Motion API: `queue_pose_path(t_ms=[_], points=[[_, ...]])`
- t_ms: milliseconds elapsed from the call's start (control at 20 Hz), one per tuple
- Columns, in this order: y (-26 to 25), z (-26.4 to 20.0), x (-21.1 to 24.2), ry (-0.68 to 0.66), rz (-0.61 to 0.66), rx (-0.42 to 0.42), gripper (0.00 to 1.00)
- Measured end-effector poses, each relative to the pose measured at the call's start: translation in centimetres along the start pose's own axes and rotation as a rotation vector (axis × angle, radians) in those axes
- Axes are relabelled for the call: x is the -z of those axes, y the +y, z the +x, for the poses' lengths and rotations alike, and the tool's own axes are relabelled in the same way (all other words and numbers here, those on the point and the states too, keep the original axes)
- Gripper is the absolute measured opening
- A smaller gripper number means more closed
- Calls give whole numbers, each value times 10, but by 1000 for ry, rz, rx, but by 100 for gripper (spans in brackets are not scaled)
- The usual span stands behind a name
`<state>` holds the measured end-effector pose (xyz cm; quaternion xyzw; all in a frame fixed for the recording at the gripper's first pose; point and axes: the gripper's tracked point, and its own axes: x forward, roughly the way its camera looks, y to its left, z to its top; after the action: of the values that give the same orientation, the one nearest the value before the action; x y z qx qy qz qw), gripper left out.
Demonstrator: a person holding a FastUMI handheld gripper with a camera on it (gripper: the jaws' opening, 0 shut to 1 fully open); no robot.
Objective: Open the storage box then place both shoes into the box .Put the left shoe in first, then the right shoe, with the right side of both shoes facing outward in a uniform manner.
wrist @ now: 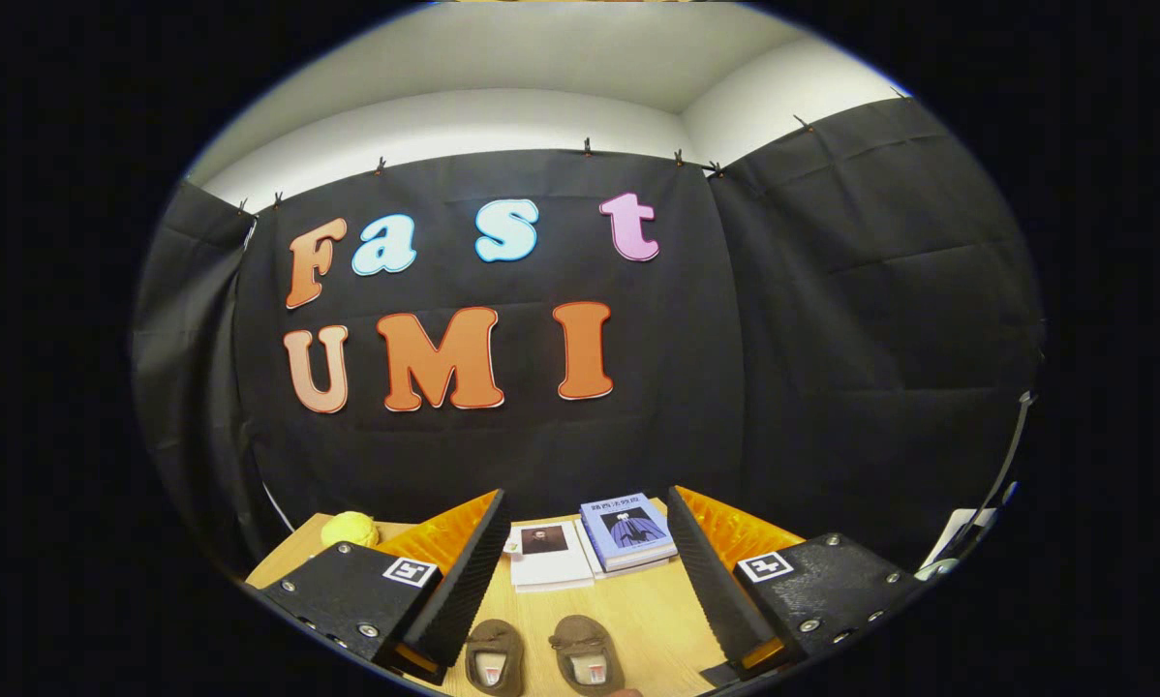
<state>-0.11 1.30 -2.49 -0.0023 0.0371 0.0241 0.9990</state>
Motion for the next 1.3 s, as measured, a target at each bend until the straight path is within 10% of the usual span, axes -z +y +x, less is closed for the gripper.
queue_pose_path(t_ms=[1300], points=[[165,26,241,550,723,-459,98]])
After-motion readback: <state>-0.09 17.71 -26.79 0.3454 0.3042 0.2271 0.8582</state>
